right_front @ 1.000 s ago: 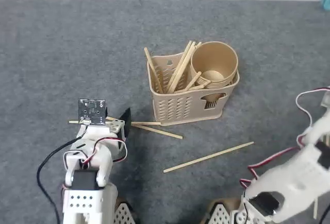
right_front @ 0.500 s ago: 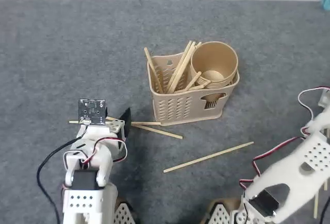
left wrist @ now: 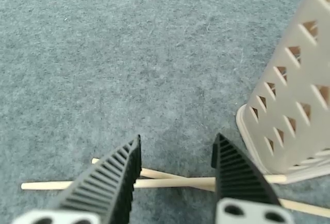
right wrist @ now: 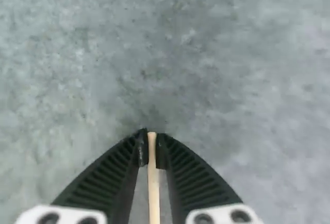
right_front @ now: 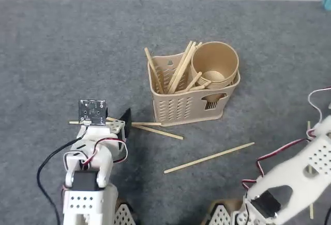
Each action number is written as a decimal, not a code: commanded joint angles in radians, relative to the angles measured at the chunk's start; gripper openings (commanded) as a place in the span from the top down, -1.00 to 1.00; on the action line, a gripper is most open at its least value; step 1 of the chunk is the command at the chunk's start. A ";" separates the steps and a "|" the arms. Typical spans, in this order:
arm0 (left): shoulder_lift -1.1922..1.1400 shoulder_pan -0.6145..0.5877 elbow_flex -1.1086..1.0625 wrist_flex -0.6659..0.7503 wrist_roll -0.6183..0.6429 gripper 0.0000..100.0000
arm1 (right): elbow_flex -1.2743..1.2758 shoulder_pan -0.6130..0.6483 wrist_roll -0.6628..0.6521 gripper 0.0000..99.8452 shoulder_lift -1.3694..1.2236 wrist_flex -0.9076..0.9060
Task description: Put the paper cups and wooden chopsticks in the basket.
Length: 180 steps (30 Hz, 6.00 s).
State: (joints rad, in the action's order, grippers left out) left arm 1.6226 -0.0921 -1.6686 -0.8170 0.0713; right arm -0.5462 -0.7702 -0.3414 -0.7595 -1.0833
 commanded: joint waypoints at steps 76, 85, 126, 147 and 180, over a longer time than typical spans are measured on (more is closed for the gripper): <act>0.014 0.005 0.005 0.002 -0.012 0.58 | 1.188 1.053 0.605 0.98 1.825 0.618; 0.014 -0.002 0.004 0.020 -0.012 0.58 | 1.356 1.205 0.597 0.69 1.801 0.615; 0.014 -0.002 -0.013 0.043 -0.037 0.58 | 1.174 0.067 0.023 0.69 1.790 -0.266; 0.014 -0.002 -0.013 0.041 -0.037 0.58 | 0.868 0.035 -0.055 0.90 0.716 0.145; 0.014 0.000 -0.013 0.043 -0.037 0.58 | 0.482 0.108 -0.115 0.80 0.208 0.010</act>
State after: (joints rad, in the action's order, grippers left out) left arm 1.6241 -0.0936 -1.6870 -0.7956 0.0453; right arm -0.0292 -0.6659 -0.4457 -0.5155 -1.0894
